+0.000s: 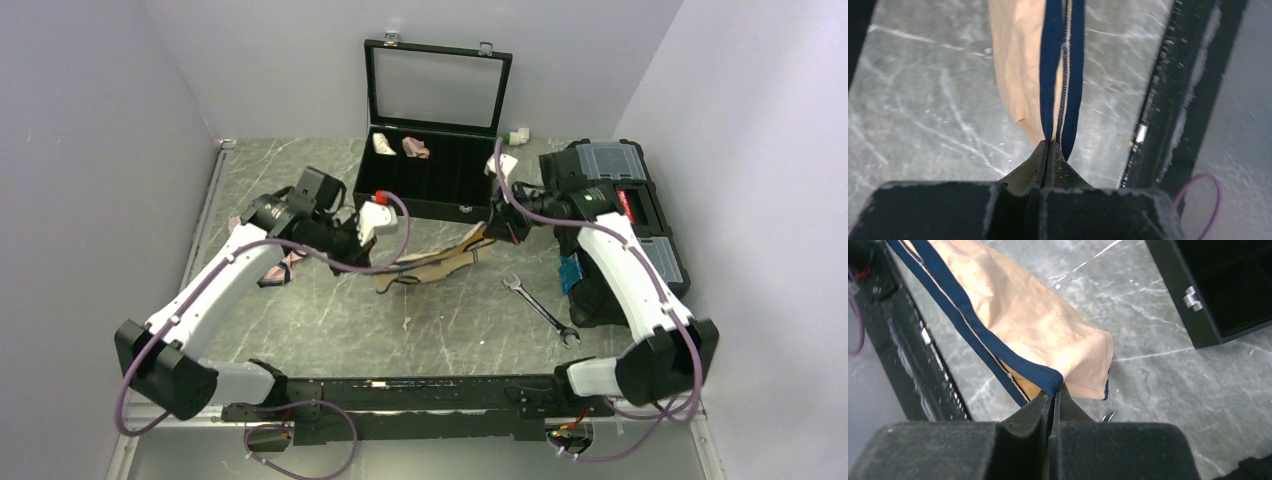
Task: Roll the underwear
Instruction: Flatten out the underwear at the center of the board.
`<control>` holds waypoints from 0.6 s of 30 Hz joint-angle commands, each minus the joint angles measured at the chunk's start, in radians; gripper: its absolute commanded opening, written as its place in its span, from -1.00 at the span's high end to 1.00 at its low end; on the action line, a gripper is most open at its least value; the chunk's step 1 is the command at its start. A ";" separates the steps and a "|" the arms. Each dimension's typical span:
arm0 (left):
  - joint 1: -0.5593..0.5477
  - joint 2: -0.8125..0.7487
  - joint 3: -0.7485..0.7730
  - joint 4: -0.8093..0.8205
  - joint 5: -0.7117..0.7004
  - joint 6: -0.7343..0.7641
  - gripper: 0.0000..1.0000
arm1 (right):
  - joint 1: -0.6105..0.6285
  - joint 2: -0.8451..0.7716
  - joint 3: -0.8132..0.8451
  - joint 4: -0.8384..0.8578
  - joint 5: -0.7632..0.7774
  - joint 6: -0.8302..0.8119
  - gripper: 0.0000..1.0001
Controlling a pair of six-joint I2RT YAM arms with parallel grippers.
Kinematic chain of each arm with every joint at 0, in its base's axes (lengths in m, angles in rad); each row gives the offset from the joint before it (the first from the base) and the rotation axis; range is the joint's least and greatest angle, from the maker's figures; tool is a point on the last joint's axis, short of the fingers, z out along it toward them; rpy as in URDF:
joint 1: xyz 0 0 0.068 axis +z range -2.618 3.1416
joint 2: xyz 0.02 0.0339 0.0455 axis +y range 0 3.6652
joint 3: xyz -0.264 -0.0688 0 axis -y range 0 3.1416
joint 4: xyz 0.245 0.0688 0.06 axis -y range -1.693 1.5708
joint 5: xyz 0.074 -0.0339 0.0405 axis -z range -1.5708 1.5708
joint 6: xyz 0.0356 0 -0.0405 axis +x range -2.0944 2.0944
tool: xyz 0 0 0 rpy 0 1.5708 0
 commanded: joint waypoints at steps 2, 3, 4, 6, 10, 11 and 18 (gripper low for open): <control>-0.137 -0.127 -0.011 -0.171 0.005 0.052 1.00 | -0.004 -0.210 -0.057 -0.215 -0.056 -0.212 1.00; -0.160 -0.139 -0.009 -0.185 0.018 0.048 1.00 | -0.002 -0.236 -0.067 -0.235 -0.056 -0.222 1.00; -0.175 -0.151 -0.009 -0.195 0.026 0.043 1.00 | -0.002 -0.259 -0.076 -0.256 -0.054 -0.229 1.00; -0.201 -0.171 -0.016 -0.212 0.044 0.029 1.00 | -0.002 -0.292 -0.087 -0.269 -0.039 -0.210 1.00; -0.209 -0.167 -0.065 -0.218 0.053 0.017 1.00 | -0.002 -0.284 -0.092 -0.221 0.005 -0.129 0.98; -0.208 -0.158 -0.086 -0.207 0.013 0.018 1.00 | -0.002 -0.261 -0.089 -0.198 0.020 -0.107 0.98; -0.020 0.077 -0.209 -0.004 -0.053 0.019 1.00 | 0.019 0.168 -0.009 -0.035 0.106 0.002 0.82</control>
